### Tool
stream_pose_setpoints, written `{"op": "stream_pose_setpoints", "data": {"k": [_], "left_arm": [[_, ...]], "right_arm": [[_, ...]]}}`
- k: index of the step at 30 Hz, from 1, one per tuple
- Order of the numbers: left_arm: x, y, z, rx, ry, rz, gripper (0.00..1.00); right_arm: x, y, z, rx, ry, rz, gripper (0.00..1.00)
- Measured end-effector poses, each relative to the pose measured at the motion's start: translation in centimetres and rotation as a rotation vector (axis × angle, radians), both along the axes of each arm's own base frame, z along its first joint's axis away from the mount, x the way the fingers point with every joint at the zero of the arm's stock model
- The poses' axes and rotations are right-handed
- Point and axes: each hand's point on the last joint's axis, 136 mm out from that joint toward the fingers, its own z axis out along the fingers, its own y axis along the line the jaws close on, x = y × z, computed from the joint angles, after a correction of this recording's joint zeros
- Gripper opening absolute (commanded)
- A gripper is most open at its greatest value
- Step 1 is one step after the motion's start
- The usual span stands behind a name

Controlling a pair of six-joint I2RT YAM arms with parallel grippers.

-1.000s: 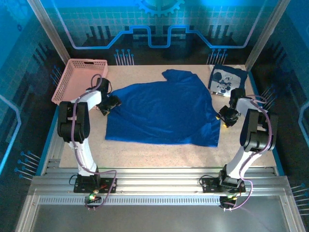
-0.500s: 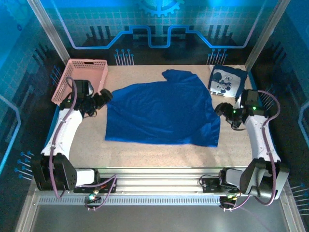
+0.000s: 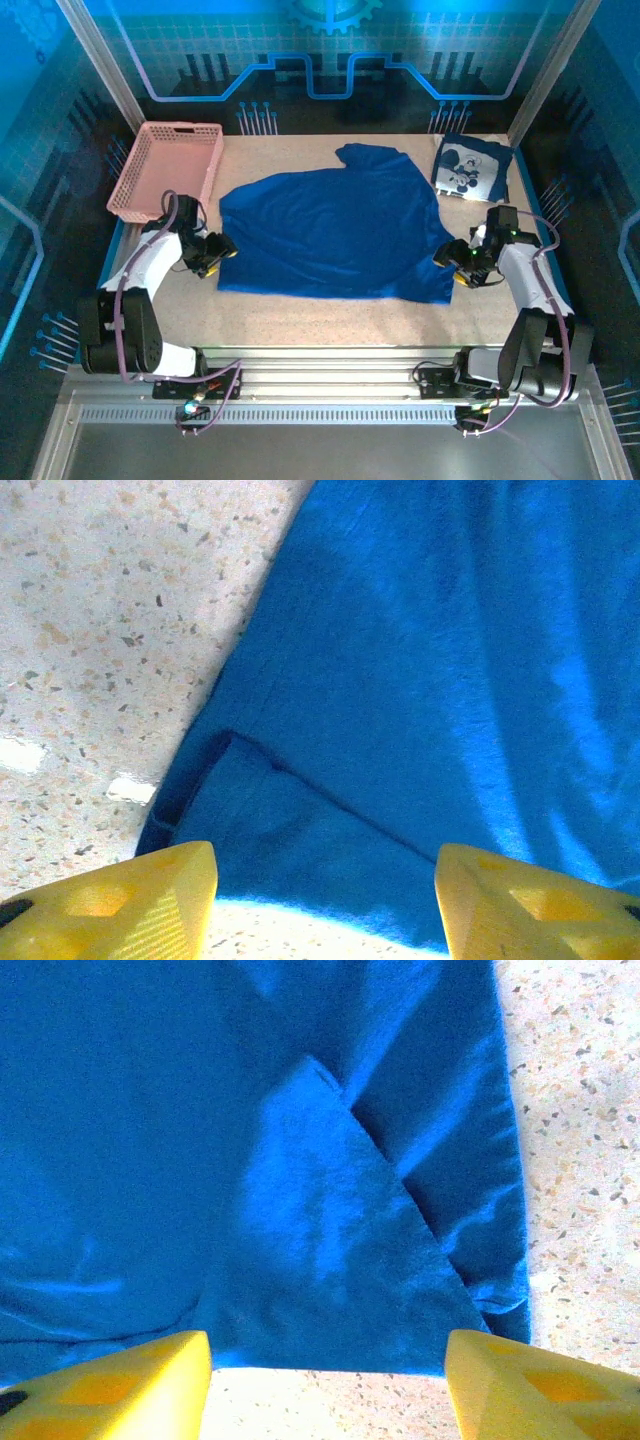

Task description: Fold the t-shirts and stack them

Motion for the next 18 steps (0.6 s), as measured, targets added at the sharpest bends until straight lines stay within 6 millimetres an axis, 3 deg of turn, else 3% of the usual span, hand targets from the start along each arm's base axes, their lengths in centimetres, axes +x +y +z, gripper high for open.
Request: {"op": "stream_pose_setpoints", "data": {"k": [12, 18], "left_arm": [[-0.2, -0.2, -1.9, -0.025, 0.027, -0.021, 0.48], [-1.9, -0.6, -3.3, -0.047, 0.082, -0.024, 0.46]], "right_arm": [[-0.5, 0.0, -0.8, -0.001, 0.021, -0.001, 0.59], [-0.5, 0.0, -0.9, -0.003, 0.024, -0.002, 0.54]]}}
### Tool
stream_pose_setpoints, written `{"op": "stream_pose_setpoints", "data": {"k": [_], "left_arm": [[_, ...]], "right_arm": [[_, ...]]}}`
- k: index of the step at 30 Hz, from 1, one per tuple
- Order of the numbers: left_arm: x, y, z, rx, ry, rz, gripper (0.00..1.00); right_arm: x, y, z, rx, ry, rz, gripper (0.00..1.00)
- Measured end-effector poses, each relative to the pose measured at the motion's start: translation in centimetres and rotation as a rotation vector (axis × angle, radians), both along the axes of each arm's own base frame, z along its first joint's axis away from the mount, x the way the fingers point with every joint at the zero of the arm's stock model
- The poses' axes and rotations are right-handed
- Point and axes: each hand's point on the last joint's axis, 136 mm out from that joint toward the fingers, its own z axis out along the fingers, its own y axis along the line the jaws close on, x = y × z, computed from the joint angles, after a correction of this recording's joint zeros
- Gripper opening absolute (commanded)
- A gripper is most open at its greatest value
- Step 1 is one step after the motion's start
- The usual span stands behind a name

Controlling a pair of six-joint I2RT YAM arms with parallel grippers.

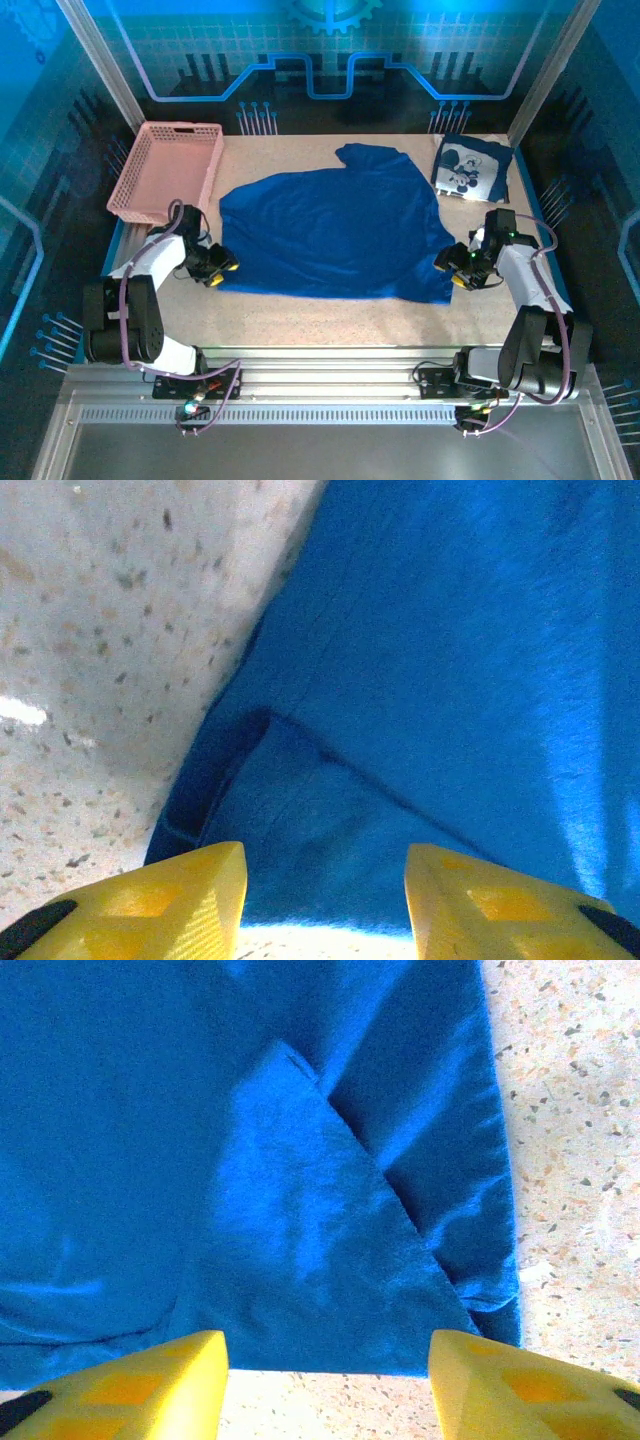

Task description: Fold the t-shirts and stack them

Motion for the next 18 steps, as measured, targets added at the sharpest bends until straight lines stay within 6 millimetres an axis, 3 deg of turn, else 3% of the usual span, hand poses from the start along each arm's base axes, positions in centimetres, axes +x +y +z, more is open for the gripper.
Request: {"op": "stream_pose_setpoints", "data": {"k": [5, 10, 18], "left_arm": [[-1.8, -0.3, -1.1, -0.015, 0.059, -0.001, 0.44], [-2.2, -0.6, -1.3, -0.028, 0.070, -0.002, 0.41], [-2.8, -0.8, -1.6, -0.040, 0.076, -0.001, 0.46]], "right_arm": [[0.0, 0.1, -0.1, 0.002, 0.005, 0.004, 0.49], [-0.1, 0.7, -0.2, 0.011, 0.008, 0.021, 0.47], [0.1, 0.8, -1.5, 0.020, 0.027, 0.028, 0.45]]}}
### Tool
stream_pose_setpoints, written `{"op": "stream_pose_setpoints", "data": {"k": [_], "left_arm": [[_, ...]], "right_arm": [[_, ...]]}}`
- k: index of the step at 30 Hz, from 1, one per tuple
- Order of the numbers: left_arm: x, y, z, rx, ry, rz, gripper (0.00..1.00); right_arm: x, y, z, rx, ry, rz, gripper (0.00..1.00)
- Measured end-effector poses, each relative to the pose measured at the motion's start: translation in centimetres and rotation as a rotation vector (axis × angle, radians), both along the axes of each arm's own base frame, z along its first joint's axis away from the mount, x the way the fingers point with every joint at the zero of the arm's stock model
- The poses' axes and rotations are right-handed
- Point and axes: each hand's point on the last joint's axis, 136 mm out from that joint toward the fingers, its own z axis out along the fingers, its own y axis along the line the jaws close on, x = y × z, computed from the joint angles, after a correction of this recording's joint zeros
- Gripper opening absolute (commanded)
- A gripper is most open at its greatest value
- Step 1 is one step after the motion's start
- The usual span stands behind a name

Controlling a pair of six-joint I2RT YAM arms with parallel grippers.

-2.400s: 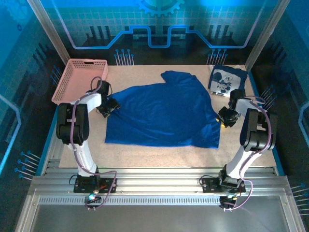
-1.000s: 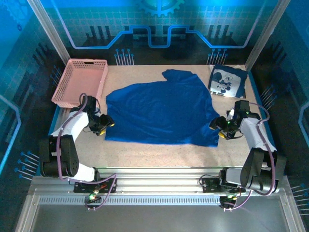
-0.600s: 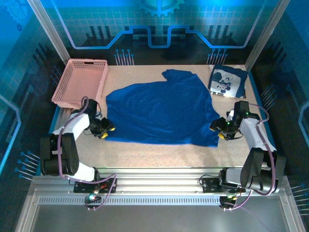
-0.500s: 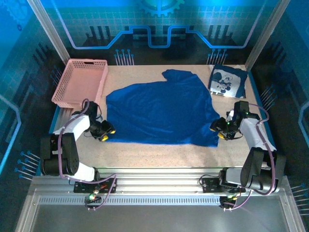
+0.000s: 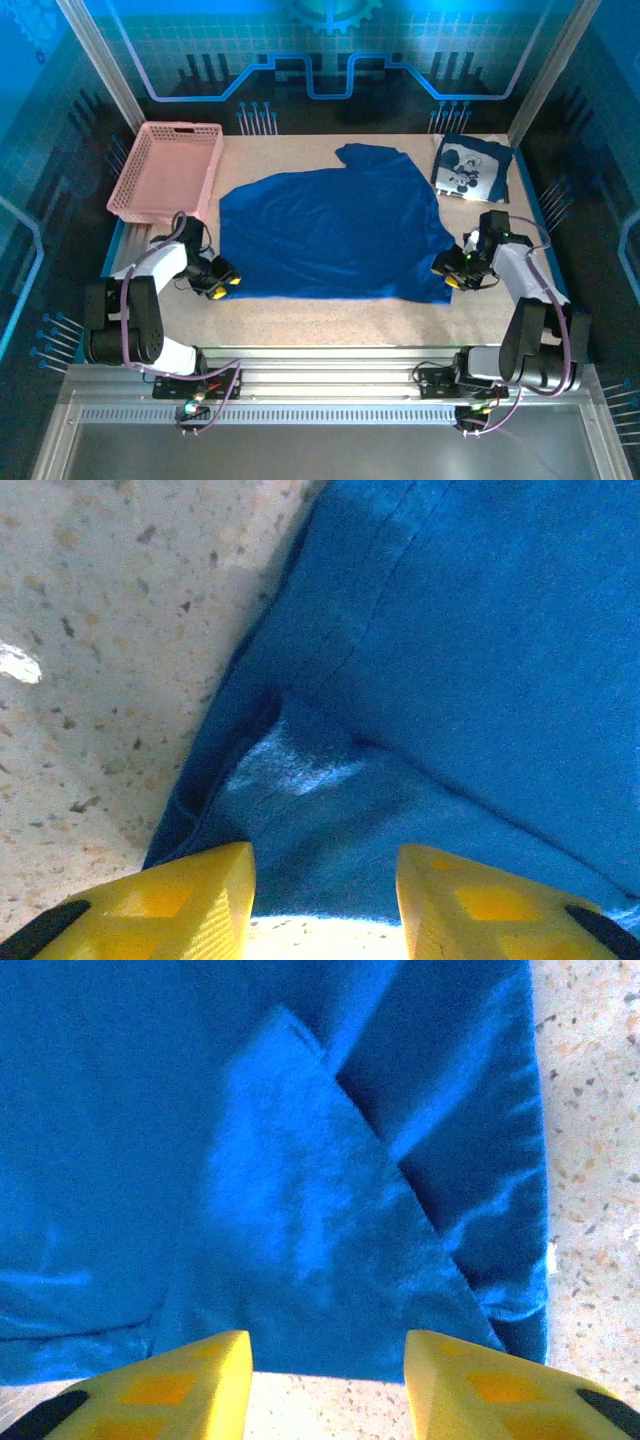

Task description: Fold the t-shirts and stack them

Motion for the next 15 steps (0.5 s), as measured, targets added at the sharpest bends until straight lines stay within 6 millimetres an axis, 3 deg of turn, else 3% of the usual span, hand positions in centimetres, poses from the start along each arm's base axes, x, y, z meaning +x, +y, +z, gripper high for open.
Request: {"op": "stream_pose_setpoints", "data": {"k": [6, 15], "left_arm": [[0.2, -0.2, 0.9, -0.007, -0.040, 0.003, 0.50], [0.4, -0.3, 2.0, -0.013, -0.079, 0.005, 0.56]], "right_arm": [[1.9, -0.5, -1.4, -0.006, 0.001, 0.006, 0.45], [6.7, -1.4, -1.5, -0.029, -0.086, 0.025, 0.44]]}}
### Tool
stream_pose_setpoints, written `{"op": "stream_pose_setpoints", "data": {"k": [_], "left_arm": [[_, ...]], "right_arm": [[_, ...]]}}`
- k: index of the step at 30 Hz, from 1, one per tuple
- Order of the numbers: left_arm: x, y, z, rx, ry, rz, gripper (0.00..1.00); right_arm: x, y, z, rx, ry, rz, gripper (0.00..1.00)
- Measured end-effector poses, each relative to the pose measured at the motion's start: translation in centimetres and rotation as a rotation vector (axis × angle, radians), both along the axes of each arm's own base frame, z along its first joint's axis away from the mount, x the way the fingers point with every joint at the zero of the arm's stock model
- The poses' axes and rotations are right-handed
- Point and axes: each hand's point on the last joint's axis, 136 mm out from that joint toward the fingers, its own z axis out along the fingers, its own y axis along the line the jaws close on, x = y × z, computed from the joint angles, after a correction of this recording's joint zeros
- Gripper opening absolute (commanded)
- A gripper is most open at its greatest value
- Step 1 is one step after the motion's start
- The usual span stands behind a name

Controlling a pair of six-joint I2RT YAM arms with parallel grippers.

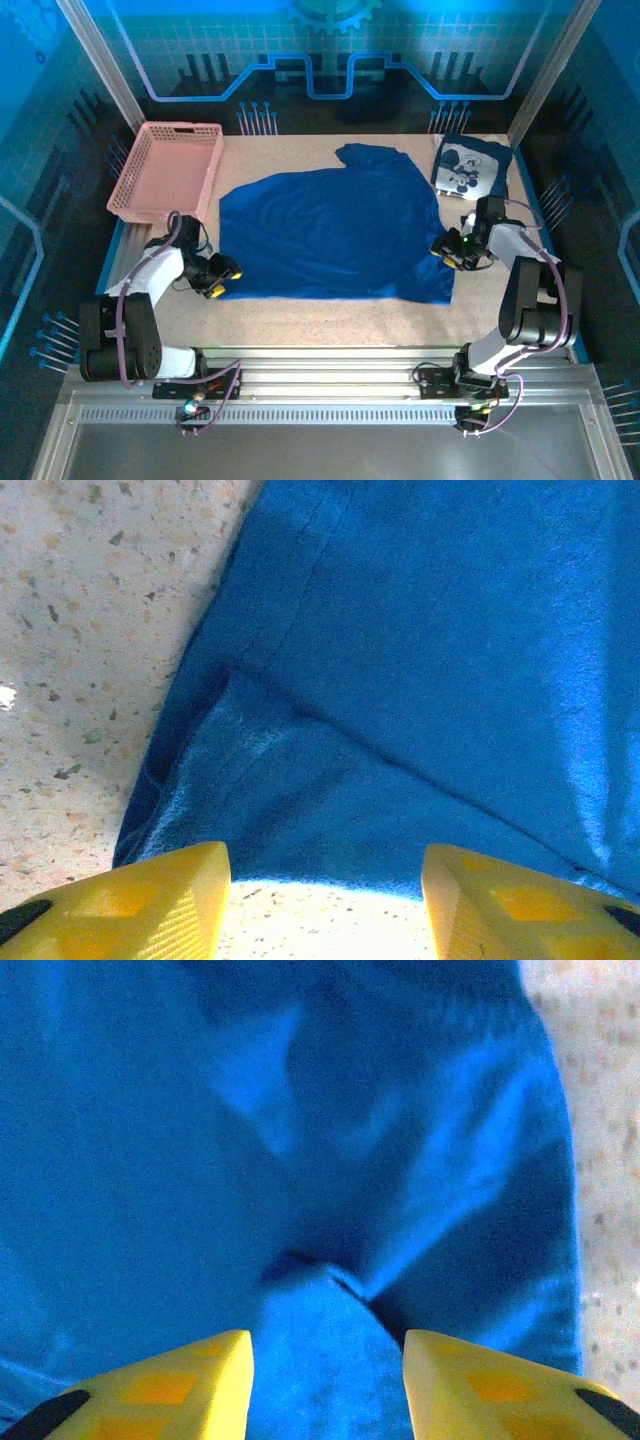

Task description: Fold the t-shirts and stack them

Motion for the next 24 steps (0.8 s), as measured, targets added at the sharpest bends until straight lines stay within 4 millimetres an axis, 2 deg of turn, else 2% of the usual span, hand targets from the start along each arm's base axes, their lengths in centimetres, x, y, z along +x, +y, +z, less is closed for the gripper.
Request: {"op": "stream_pose_setpoints", "data": {"k": [4, 10, 13, 18, 20, 24], "left_arm": [[0.0, 0.0, 0.2, 0.000, -0.003, 0.002, 0.57], [0.0, 0.5, 0.8, 0.000, -0.020, 0.034, 0.57], [-0.2, 0.8, 1.0, -0.003, -0.016, 0.057, 0.59], [-0.4, 1.1, 1.4, -0.003, -0.022, 0.076, 0.62], [-0.7, 1.0, 1.6, -0.006, -0.014, 0.087, 0.66], [-1.3, 1.0, 1.8, -0.011, 0.006, 0.104, 0.66]], "right_arm": [[1.2, 0.0, -0.5, -0.004, -0.012, 0.016, 0.41], [1.3, 0.2, -1.6, -0.005, 0.004, 0.035, 0.39], [1.5, 0.3, -2.0, -0.005, 0.006, 0.042, 0.30], [1.9, 0.5, -1.8, 0.003, -0.015, 0.055, 0.01], [2.1, 0.8, -1.7, 0.014, -0.020, 0.058, 0.00], [2.1, 0.9, -1.3, 0.013, -0.031, 0.064, 0.00]]}}
